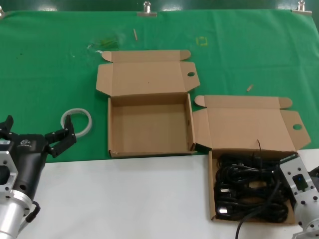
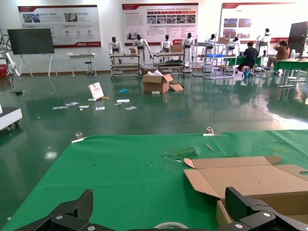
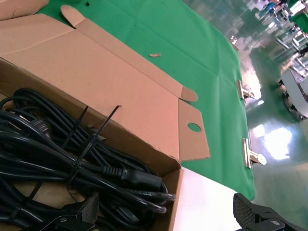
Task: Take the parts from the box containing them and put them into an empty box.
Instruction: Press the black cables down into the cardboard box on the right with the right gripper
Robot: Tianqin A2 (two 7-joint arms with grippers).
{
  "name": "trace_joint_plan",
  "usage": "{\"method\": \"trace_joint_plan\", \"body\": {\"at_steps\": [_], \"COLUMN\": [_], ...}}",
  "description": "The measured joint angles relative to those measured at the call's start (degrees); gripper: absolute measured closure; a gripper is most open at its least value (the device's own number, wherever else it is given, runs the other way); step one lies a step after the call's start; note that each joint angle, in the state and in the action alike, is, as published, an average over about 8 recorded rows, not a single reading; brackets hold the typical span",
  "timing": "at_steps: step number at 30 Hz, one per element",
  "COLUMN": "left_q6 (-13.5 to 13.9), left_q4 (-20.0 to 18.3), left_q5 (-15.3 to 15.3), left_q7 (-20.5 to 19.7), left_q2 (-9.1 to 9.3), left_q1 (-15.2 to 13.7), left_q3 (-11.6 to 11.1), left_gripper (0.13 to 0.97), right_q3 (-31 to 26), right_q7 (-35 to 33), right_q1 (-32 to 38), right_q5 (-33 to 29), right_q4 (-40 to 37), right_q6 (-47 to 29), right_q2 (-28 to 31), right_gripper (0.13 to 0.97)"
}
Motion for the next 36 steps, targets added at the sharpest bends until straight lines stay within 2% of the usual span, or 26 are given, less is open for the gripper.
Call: {"method": "trace_joint_plan", "body": {"at_steps": [12,22,36], "left_q6": [0.00,0.00,0.00], "left_q4": [0.00,0.00,0.00], "left_q5": [0.02,0.03,0.02], "left_q7": [-0.01,-0.01,-0.01], "left_q2": [0.00,0.00,0.00], "left_q1": [0.00,0.00,0.00], "left_q3": [0.00,0.00,0.00], "left_gripper": [0.132,0.132,0.132], "right_q3": [-1.77,-5.33,-8.20], "right_q7": [-0.34,2.25,6.67], "right_q1": [3.62,6.70,6.12], "right_q5": [0.00,0.00,0.00], "right_q4": [-6.28,-10.38,-10.51], "right_q6": [-4.99,-7.67,-8.49], "right_q2": [0.00,0.20,1.61], "right_gripper": [0.129,0.129,0.154]}}
